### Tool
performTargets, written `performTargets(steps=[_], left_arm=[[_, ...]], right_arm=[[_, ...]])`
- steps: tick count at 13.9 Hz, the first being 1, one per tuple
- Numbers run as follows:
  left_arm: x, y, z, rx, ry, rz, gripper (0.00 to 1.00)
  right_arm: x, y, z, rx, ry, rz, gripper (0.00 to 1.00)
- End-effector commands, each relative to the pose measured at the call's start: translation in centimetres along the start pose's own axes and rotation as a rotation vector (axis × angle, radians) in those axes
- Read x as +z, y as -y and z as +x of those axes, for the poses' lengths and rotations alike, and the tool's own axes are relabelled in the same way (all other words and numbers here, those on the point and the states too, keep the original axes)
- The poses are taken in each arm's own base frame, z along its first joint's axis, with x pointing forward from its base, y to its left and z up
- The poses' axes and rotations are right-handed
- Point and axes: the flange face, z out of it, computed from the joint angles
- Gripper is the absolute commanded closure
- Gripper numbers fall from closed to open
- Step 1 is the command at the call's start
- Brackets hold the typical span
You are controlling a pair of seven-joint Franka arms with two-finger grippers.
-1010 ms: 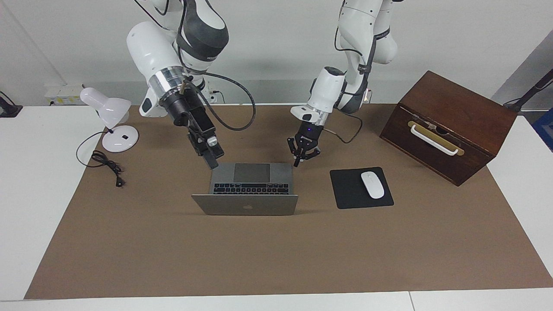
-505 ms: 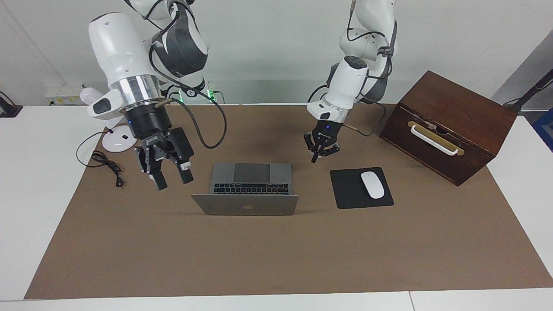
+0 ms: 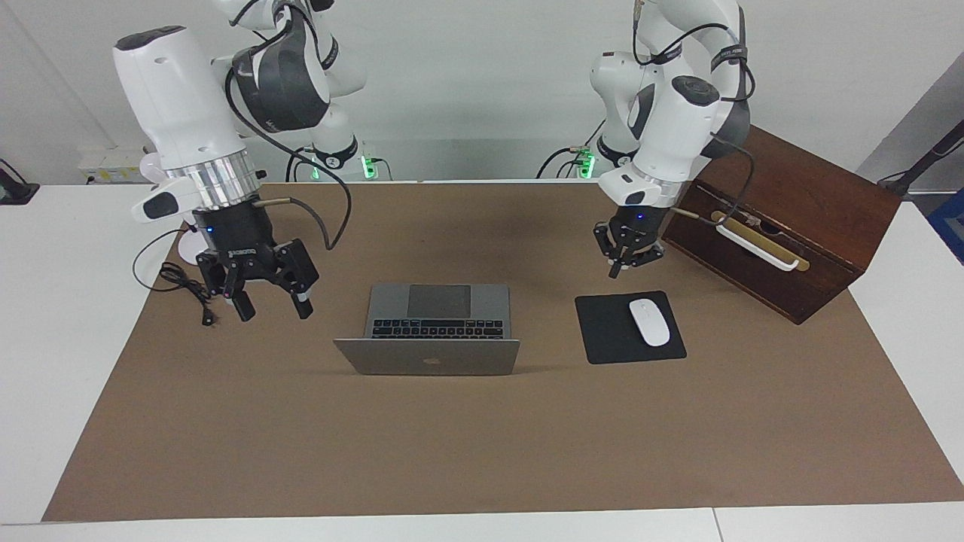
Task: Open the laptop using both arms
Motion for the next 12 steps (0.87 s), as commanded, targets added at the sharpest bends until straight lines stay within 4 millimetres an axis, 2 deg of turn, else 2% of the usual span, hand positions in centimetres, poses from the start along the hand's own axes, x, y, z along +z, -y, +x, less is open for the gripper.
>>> performTargets(steps=[1, 3, 5, 6, 8, 9, 11, 12], left_arm=[[-3.3, 3.3, -2.0, -0.028, 0.030, 0.044, 0.01], [-4.6, 5.8, -3.3, -0.078, 0.037, 0.058, 0.00], [-6.0, 7.9, -4.3, -0.124, 0.026, 0.074, 0.00], [-6.6, 8.8, -4.7, -0.144, 0.026, 0.078, 0.00], [-9.8, 11.5, -5.0, -0.200, 0.029, 0.092, 0.00], [-11.3, 12.4, -4.7, -0.219, 0.039, 0.092, 0.00], [-13.6, 14.6, -4.8, -0.287, 0.062, 0.094, 0.00], [-14.7, 15.0, -4.5, -0.331, 0.071, 0.093, 0.00]], right_arm=[[-2.5, -3.7, -0.9, -0.009, 0.124, -0.053, 0.00], [-4.6, -8.0, -1.4, -0.013, 0.204, -0.086, 0.00], [-7.2, -11.4, -2.0, -0.052, 0.250, -0.120, 0.00], [-8.5, -12.6, -2.4, -0.057, 0.270, -0.137, 0.00], [-11.0, -14.4, -3.3, -0.052, 0.289, -0.156, 0.00], [-11.8, -14.2, -3.7, -0.052, 0.301, -0.152, 0.00], [-12.7, -11.6, -5.0, -0.095, 0.320, -0.180, 0.00], [-12.6, -10.4, -5.7, -0.068, 0.326, -0.204, 0.00]])
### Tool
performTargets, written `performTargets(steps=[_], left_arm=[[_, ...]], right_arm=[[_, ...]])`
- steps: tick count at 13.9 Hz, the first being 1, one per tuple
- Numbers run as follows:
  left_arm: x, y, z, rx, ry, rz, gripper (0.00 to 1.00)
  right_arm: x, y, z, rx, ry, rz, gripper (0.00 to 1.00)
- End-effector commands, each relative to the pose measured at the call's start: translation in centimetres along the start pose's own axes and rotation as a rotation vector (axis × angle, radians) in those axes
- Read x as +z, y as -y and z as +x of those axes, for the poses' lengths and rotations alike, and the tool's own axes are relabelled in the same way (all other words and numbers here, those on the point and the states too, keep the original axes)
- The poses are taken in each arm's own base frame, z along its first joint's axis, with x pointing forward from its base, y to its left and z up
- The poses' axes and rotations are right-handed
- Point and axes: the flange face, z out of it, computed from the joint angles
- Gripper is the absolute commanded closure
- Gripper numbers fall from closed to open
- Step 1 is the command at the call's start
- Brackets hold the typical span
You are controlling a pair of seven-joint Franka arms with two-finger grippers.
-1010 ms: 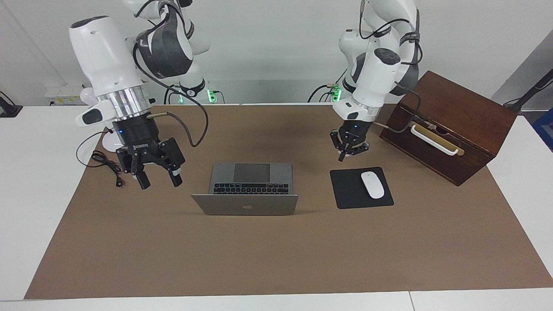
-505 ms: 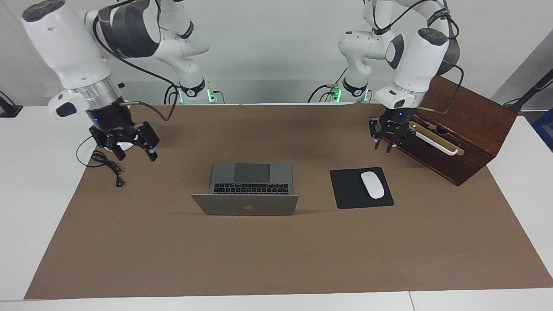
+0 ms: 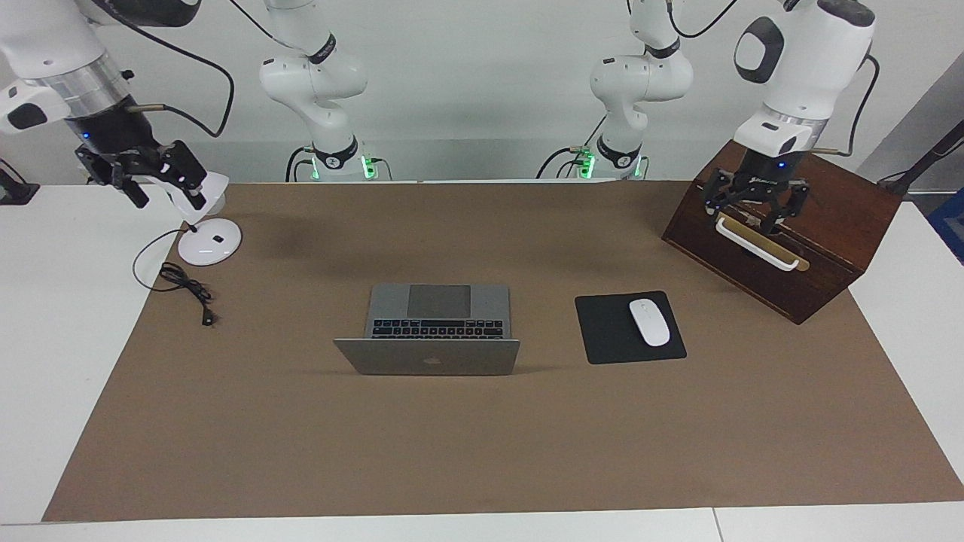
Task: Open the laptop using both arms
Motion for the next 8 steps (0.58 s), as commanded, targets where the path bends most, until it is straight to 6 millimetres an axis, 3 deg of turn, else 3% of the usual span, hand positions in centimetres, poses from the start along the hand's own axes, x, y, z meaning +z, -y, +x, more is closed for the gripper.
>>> performTargets(steps=[1, 4, 8], left_arm=[[-2.8, 1.2, 1.5, -0.090, 0.049, 0.019, 0.00], [-6.3, 1.4, 2.9, -0.089, 0.134, 0.027, 0.00], [-8.3, 0.9, 2.2, -0.107, 0.202, 0.015, 0.00]], right_arm=[[0.5, 3.0, -1.9, 0.046, 0.028, -0.046, 0.00], [1.8, 5.3, -2.2, 0.062, 0.036, -0.054, 0.00], [1.9, 5.4, -3.5, 0.062, 0.013, -0.054, 0.00]])
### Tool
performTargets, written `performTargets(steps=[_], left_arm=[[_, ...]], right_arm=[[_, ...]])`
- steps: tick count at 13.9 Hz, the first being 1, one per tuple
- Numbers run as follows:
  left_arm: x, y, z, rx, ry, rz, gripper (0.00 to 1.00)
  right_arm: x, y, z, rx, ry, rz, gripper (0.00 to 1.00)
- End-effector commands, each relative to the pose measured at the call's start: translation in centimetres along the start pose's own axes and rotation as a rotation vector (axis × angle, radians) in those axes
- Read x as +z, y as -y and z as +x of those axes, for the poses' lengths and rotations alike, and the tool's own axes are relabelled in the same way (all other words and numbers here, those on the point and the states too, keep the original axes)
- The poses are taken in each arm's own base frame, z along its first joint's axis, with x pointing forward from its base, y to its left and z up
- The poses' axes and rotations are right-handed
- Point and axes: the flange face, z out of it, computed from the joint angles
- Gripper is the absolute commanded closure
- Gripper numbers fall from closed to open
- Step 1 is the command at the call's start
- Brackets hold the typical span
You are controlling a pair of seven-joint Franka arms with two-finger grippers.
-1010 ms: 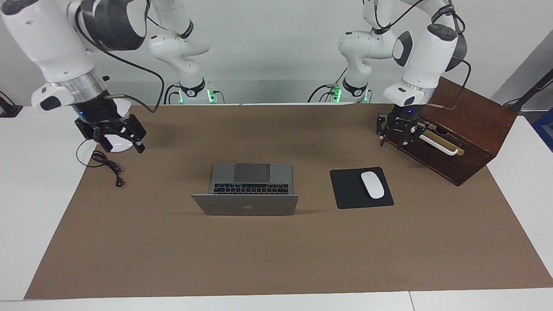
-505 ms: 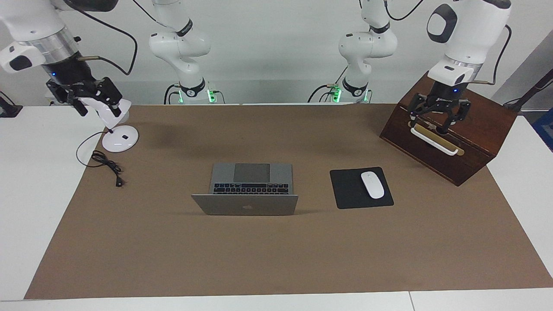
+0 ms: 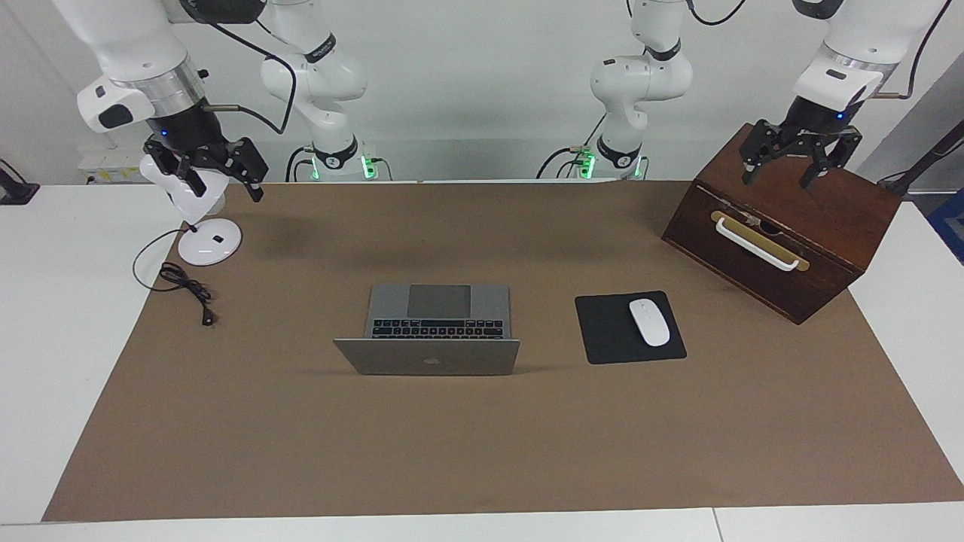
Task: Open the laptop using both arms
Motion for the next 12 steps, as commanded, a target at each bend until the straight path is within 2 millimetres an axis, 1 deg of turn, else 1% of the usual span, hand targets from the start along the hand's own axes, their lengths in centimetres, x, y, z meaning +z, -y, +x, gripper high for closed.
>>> performTargets(steps=[1, 3, 5, 7, 9, 10, 12], left_arm=[[-0.7, 0.1, 0.1, -0.020, 0.038, 0.028, 0.00], [-0.7, 0.2, -0.1, -0.021, 0.032, 0.029, 0.00], [0.1, 0.3, -0.2, -0.024, 0.033, 0.028, 0.00], [-0.1, 0.3, -0.2, -0.024, 0.024, 0.031, 0.00], [0.1, -0.2, -0.1, -0.015, 0.023, 0.031, 0.00], [0.5, -0.4, -0.6, -0.012, 0.032, 0.029, 0.00], [0.5, -0.6, -0.6, -0.011, 0.029, 0.028, 0.00]], right_arm=[[-0.4, -0.4, -1.7, 0.011, -0.039, -0.018, 0.00], [-0.7, -0.3, -2.0, 0.010, -0.044, -0.018, 0.00], [-0.9, 0.5, -2.0, -0.007, -0.049, -0.013, 0.00], [-1.1, -0.4, -1.8, 0.006, -0.056, -0.008, 0.00], [-1.2, -0.5, -1.4, 0.003, -0.079, -0.004, 0.00], [-1.2, -0.7, -1.5, 0.003, -0.073, -0.005, 0.00], [-1.1, -1.2, -1.4, 0.008, -0.070, -0.006, 0.00]])
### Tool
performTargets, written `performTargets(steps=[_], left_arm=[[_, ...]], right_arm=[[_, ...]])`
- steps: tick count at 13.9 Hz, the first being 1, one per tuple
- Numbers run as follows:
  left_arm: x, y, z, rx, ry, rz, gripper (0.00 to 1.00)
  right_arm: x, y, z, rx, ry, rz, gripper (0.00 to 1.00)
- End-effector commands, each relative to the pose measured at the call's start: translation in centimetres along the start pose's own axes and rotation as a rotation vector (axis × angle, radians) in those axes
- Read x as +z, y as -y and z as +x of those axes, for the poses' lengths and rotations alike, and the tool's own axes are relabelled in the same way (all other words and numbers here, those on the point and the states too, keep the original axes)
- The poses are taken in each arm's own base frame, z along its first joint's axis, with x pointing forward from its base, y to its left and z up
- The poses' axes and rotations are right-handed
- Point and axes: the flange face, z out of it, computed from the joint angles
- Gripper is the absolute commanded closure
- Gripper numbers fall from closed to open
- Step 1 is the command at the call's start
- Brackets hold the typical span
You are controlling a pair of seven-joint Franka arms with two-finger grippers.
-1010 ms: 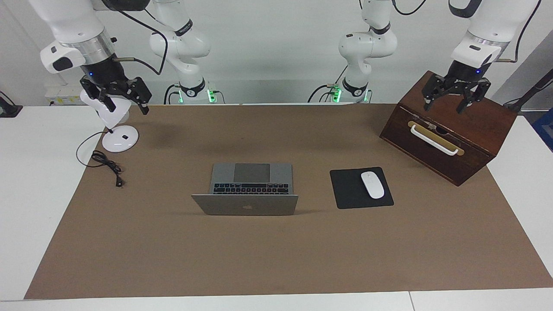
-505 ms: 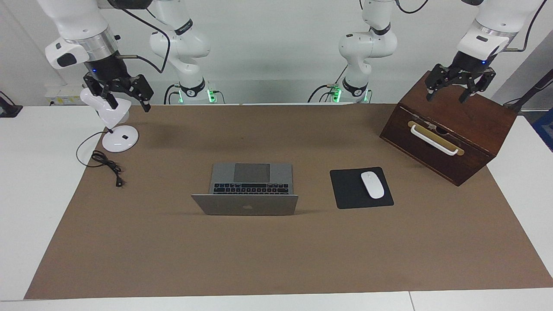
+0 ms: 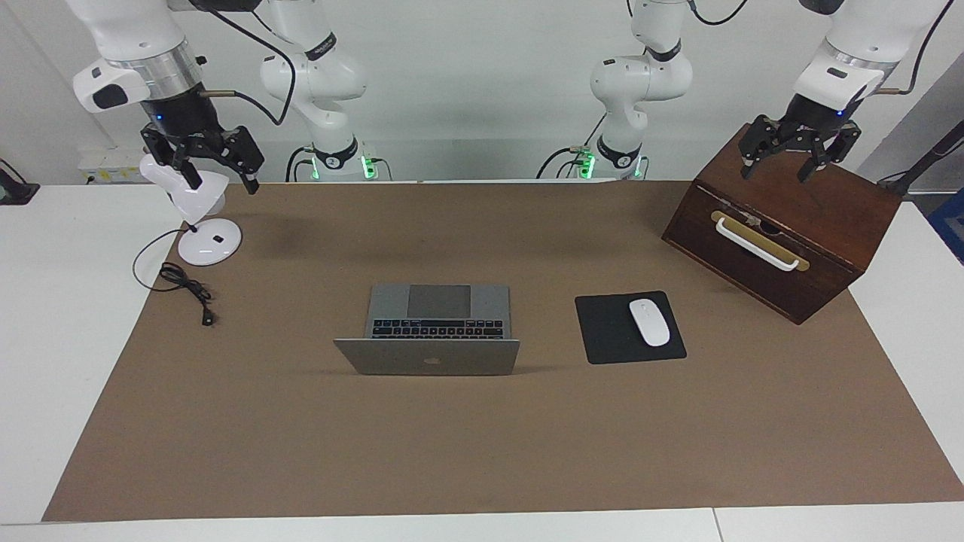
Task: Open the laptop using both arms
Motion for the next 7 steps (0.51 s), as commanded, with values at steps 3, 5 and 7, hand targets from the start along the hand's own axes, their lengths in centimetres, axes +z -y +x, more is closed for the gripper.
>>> performTargets(steps=[3, 5, 7], left_arm=[[-0.1, 0.3, -0.4, -0.015, -0.032, 0.031, 0.00], [0.0, 0.1, -0.2, -0.012, -0.043, 0.033, 0.00], [-0.1, 0.3, -0.2, -0.018, -0.045, 0.033, 0.00]], right_arm=[[0.3, -1.9, -0.1, 0.016, -0.007, -0.025, 0.00], [0.1, -2.8, 0.8, 0.013, 0.007, -0.024, 0.00], [0.1, -3.2, 0.9, 0.012, 0.023, -0.027, 0.00]])
